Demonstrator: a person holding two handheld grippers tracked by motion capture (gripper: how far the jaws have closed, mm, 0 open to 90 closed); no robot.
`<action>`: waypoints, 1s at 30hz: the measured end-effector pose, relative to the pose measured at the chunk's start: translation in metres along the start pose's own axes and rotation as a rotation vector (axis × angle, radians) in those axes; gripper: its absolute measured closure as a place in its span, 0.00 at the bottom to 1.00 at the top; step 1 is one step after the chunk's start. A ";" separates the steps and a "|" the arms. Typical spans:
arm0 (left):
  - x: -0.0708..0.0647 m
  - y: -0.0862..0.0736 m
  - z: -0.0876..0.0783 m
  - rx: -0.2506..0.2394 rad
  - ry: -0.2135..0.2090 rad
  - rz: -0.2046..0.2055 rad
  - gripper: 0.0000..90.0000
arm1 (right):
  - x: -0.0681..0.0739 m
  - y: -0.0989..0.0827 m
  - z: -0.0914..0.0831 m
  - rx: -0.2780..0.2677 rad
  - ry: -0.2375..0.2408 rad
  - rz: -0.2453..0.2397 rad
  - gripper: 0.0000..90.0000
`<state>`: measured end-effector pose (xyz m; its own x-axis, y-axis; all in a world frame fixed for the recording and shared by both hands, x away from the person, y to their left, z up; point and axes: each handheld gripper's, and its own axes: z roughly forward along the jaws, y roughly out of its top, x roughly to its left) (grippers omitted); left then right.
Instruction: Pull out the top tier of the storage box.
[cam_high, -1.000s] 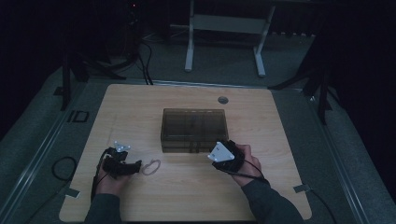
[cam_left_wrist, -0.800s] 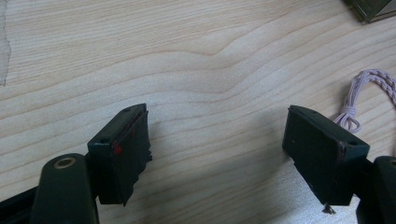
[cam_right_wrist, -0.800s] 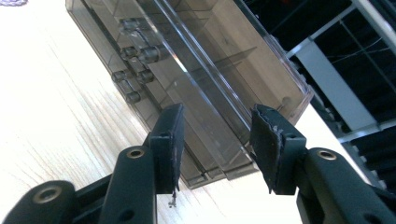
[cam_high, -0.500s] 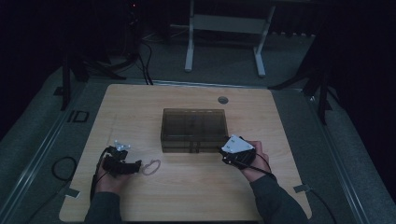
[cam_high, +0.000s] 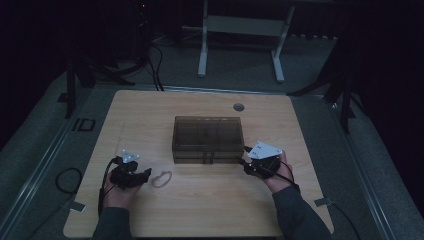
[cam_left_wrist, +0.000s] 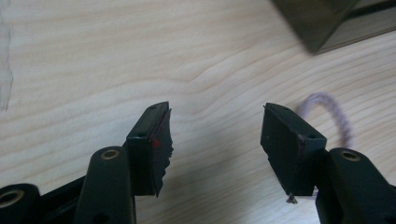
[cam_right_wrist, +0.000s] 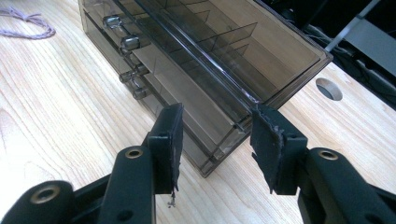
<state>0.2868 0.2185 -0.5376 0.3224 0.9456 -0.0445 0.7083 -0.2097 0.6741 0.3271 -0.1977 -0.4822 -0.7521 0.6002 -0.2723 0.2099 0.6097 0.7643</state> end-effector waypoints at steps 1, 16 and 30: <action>-0.002 0.001 -0.002 -0.016 -0.006 0.004 0.48 | -0.001 0.000 0.000 -0.001 0.008 0.007 0.61; -0.029 0.018 -0.012 -0.114 -0.107 0.112 0.52 | -0.008 -0.007 0.008 0.003 0.056 0.053 0.63; -0.051 0.034 -0.007 -0.148 -0.172 0.175 0.57 | -0.008 -0.010 0.011 0.025 0.059 0.071 0.68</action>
<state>0.2903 0.1651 -0.5070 0.5427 0.8392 -0.0342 0.5374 -0.3157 0.7820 0.3379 -0.2035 -0.4942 -0.7698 0.6117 -0.1823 0.2794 0.5797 0.7654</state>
